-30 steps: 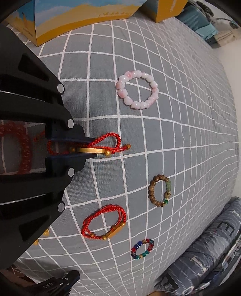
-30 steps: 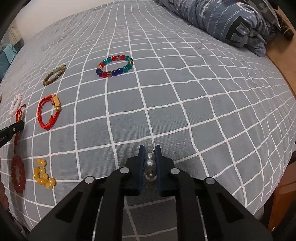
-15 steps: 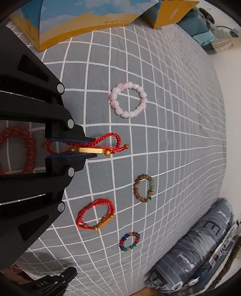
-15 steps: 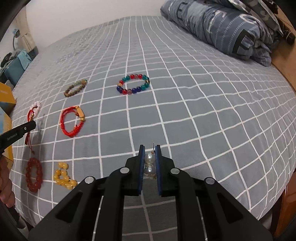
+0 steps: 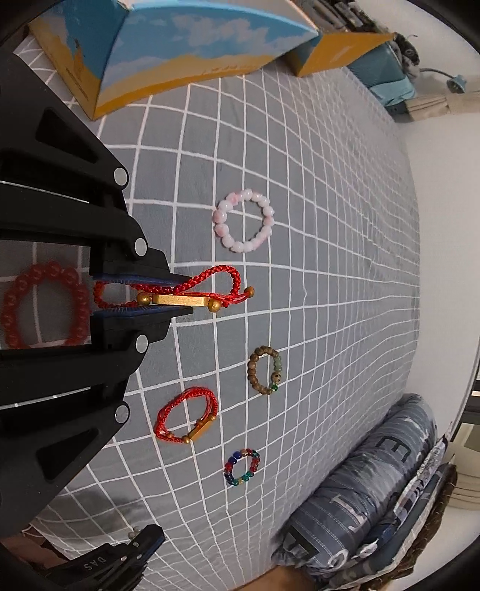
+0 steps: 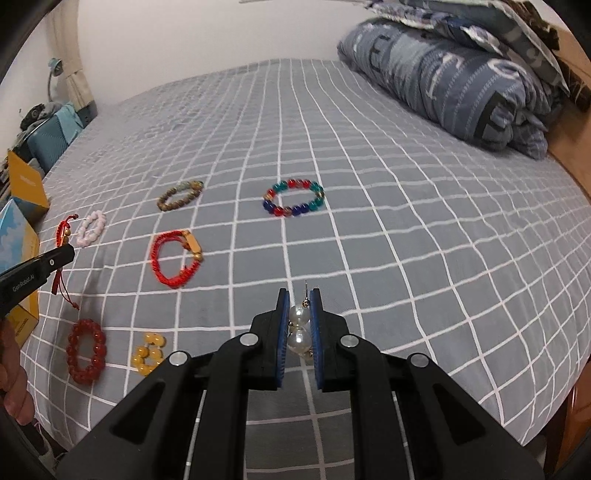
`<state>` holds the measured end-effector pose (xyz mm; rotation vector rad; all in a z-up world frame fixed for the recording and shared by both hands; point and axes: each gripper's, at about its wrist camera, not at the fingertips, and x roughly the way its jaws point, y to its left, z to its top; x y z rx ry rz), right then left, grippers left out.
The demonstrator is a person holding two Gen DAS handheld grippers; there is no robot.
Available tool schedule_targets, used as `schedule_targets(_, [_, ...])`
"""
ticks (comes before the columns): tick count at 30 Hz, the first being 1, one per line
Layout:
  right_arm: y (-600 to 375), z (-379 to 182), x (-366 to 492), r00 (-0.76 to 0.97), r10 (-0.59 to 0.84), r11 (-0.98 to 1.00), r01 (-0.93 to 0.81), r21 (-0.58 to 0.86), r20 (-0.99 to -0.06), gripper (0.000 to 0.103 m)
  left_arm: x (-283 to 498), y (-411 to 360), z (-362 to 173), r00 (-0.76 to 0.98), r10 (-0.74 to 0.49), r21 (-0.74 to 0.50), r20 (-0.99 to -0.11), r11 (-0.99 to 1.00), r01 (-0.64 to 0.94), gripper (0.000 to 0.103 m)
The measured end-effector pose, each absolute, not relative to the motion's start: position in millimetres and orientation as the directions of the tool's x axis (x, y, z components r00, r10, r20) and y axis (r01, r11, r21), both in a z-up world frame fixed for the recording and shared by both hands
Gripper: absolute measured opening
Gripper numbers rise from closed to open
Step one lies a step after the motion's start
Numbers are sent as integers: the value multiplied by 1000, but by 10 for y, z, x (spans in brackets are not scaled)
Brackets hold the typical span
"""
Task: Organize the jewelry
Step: 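Carry the red string bracelet and pearl earrings with both tools into the white box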
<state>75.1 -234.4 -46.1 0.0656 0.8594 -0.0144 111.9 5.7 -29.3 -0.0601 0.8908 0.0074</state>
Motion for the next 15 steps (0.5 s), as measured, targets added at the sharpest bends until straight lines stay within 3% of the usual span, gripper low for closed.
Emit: schedule_targets(15, [-2055,-140,697,693,62,998,-24,64,-719,10,749,115,-70,655,36,-16,-754,997,-73,9])
